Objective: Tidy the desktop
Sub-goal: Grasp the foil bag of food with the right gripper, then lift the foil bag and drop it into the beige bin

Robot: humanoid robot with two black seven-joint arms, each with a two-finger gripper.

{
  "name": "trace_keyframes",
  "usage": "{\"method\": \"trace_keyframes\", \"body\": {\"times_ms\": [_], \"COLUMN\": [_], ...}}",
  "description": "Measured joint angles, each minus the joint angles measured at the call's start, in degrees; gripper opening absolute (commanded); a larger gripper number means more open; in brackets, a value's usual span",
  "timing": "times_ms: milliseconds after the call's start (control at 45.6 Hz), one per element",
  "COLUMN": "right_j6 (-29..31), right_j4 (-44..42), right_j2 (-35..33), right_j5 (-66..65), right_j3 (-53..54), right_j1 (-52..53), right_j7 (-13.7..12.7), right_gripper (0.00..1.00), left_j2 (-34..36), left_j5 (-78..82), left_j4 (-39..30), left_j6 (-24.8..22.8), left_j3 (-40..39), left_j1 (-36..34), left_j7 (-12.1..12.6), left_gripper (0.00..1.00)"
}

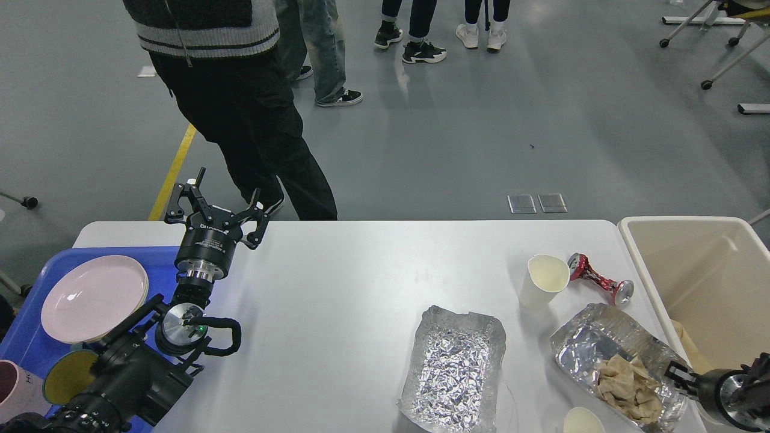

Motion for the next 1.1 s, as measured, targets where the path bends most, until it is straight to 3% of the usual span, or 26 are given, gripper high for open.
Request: {"method": "trace_keyframes", "body": {"times_ms": [636, 1096], "right_j6": [-1.2, 0.2], "right_j4": [0.2, 6.4], "right_j2": [-0.8, -8.4], "right_j5": [0.0, -0.3], "right_j3": [0.1, -0.7], "right_j1": [0.9, 11.2], "right_j7": [0.0, 0.0], "right_gripper": [0.00, 0.00], "left_j2": [0.0, 0.0], "left_j5": [0.0, 0.0], "left_j4": [0.0, 0.0], "left_j6": [0.0, 0.0], "left_j3": [0.0, 0.0], "left_j1": [0.0, 0.0], "left_j7": [0.0, 0.0], "left_gripper": [0.96, 0.96]}}
